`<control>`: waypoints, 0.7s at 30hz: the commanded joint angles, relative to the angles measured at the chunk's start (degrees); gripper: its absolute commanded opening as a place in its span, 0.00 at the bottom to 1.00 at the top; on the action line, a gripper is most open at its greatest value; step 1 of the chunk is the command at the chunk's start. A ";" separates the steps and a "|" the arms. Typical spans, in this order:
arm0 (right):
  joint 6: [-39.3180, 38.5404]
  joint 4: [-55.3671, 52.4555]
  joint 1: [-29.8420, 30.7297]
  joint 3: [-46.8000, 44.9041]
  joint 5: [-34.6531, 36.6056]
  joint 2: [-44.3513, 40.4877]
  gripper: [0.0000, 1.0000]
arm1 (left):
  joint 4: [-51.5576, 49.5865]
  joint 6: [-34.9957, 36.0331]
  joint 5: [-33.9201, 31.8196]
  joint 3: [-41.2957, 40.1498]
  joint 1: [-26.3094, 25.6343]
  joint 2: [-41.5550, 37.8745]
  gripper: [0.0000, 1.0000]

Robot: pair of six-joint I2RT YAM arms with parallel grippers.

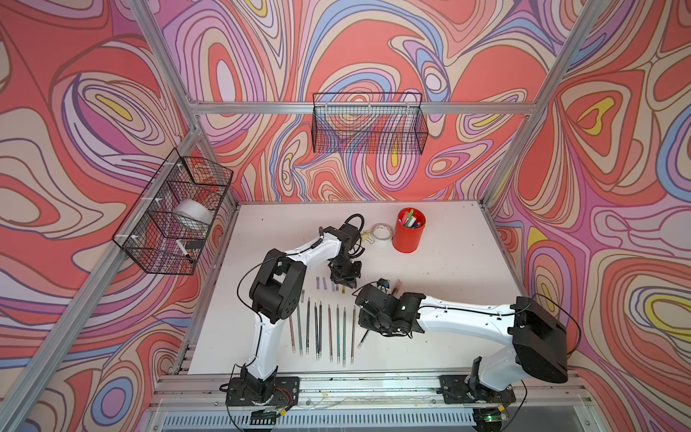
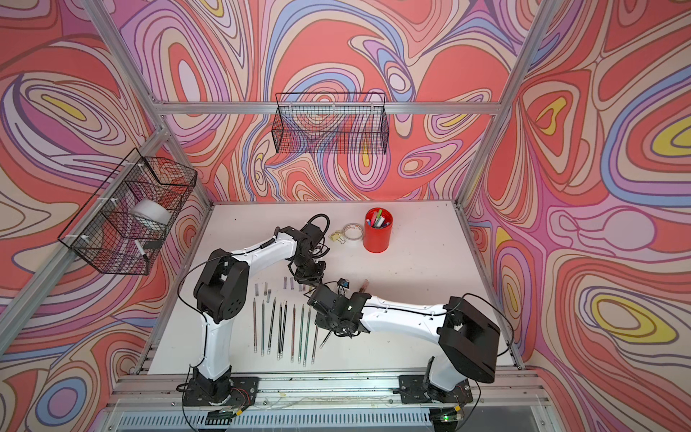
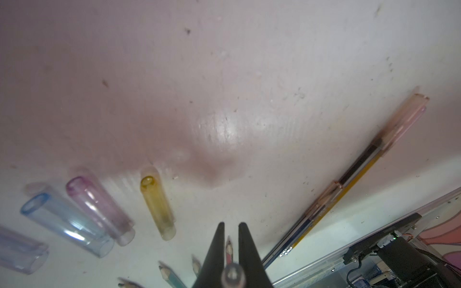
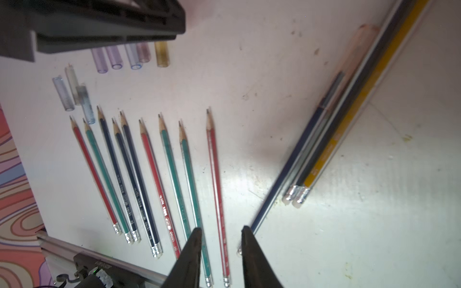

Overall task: Remove the protective cover of the pencils
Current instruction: Place the pencil at the center of the board, then place the protective sleeve at the center of the board.

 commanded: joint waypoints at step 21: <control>4.82 1.91 -1.90 -4.33 -1.07 0.81 0.29 | -4.32 -0.60 -7.84 2.12 -2.15 3.39 0.04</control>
